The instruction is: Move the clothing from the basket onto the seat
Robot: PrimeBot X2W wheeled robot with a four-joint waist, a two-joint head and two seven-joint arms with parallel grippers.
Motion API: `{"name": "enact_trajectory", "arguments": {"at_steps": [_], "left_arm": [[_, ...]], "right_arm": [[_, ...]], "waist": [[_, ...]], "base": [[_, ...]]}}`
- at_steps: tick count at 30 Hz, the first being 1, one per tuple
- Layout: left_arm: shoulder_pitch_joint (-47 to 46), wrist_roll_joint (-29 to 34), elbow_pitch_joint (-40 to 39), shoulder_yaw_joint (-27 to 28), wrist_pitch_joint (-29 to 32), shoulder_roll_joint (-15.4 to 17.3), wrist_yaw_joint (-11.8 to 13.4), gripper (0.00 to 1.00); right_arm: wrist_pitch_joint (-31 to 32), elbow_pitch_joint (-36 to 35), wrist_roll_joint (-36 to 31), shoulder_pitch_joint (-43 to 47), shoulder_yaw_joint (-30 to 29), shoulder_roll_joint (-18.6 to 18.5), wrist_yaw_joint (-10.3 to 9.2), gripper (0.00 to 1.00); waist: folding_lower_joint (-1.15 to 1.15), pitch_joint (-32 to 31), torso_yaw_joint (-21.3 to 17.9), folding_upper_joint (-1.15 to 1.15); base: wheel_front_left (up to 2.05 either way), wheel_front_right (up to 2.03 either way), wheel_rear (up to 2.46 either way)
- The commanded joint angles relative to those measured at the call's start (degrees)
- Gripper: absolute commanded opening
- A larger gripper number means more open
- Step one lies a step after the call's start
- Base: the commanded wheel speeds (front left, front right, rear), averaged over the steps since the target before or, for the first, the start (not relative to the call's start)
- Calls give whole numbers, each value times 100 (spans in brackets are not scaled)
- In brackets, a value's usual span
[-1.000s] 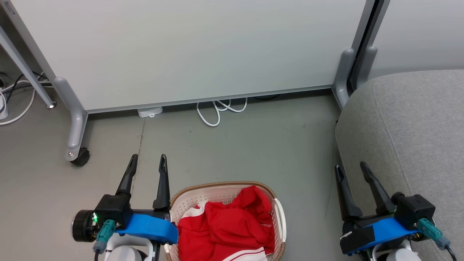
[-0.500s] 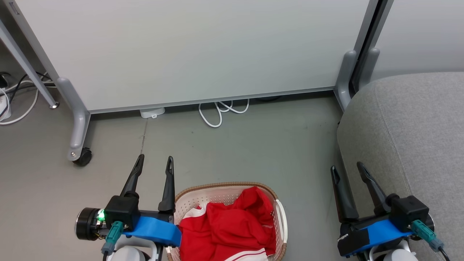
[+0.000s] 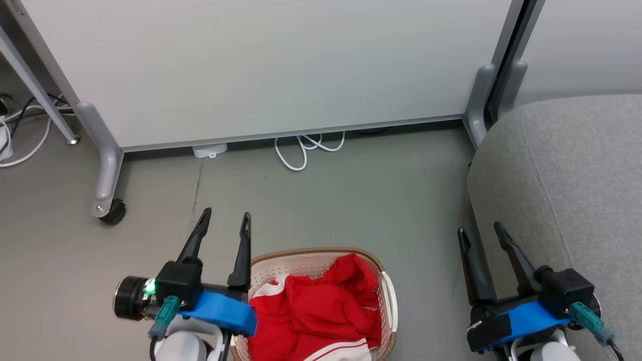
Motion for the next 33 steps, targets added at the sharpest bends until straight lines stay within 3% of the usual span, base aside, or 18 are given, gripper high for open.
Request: {"name": "enact_trajectory", "arguments": {"at_steps": [1, 14, 33], "left_arm": [[-154, 63, 61, -33, -28, 11, -48, 100], [-1494, 264, 1161, -585, -23, 306, -289, 100], [-3498, -170, 3027, -2927, -23, 1061, -283, 100]], "right_arm": [[-24, -25, 14, -109, 5, -27, 3, 100], [-23, -231, -67, -732, 37, -24, 2, 100], [-23, -598, -80, -1665, 98, -19, 2, 100]], "waist": [[0, 63, -32, 0], [0, 1137, -531, 0], [0, 3095, -1226, 0]], "base": [[0, 0, 0], [0, 0, 0], [0, 0, 0]]}}
